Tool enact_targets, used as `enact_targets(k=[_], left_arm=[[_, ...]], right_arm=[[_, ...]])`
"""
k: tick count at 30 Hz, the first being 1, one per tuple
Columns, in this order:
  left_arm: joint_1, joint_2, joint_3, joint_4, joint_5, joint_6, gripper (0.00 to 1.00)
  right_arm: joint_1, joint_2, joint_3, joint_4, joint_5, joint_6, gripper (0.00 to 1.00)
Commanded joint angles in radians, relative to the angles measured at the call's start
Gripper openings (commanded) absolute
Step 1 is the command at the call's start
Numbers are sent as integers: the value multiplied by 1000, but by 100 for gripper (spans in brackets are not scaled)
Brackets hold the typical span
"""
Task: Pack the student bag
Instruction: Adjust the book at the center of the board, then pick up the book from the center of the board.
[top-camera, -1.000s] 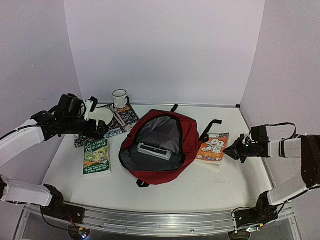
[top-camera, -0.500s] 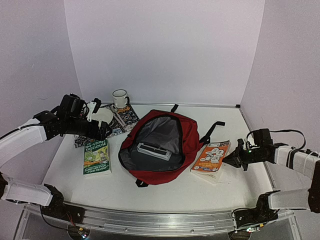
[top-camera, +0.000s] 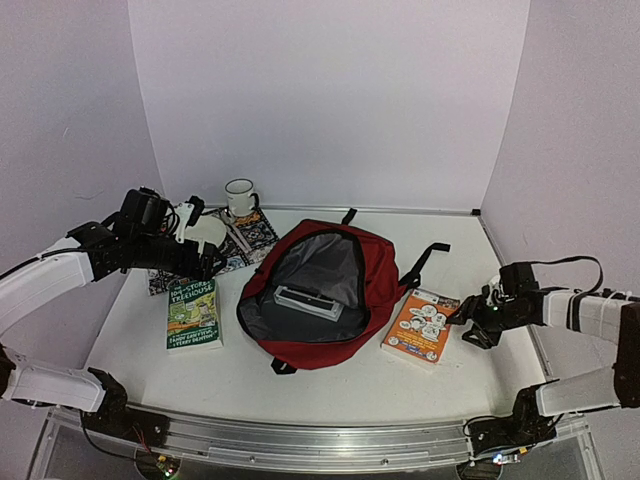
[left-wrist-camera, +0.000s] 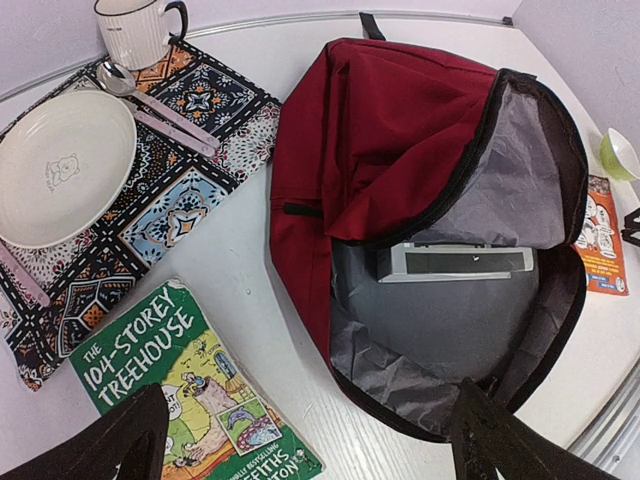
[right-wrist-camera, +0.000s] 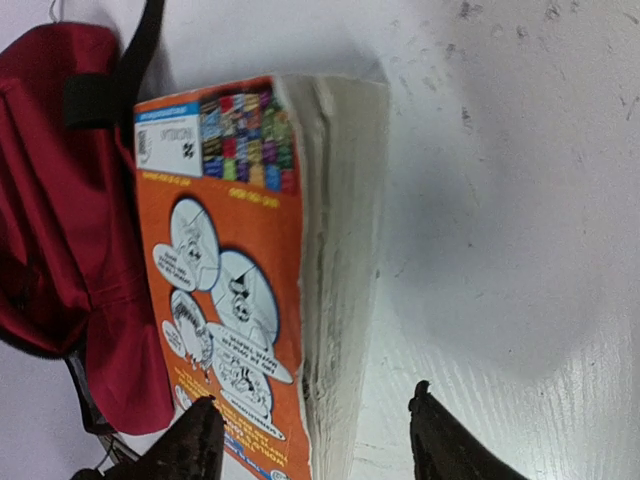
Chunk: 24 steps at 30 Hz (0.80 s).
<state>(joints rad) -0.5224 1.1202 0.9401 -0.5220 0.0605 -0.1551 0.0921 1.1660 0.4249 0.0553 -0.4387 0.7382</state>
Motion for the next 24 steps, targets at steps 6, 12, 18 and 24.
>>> enact_targets(k=[6, 12, 18, 24], left_arm=[[8, -9, -3, 33, 1, 12, 99], [8, -2, -4, 34, 5, 12, 99], [9, -2, -4, 34, 5, 12, 99], [12, -1, -3, 34, 2, 12, 99]], right_arm=[[9, 186, 72, 145, 13, -3, 70], [46, 256, 126, 187, -31, -6, 70], [93, 241, 173, 192, -64, 15, 69], [122, 192, 196, 191, -75, 49, 69]])
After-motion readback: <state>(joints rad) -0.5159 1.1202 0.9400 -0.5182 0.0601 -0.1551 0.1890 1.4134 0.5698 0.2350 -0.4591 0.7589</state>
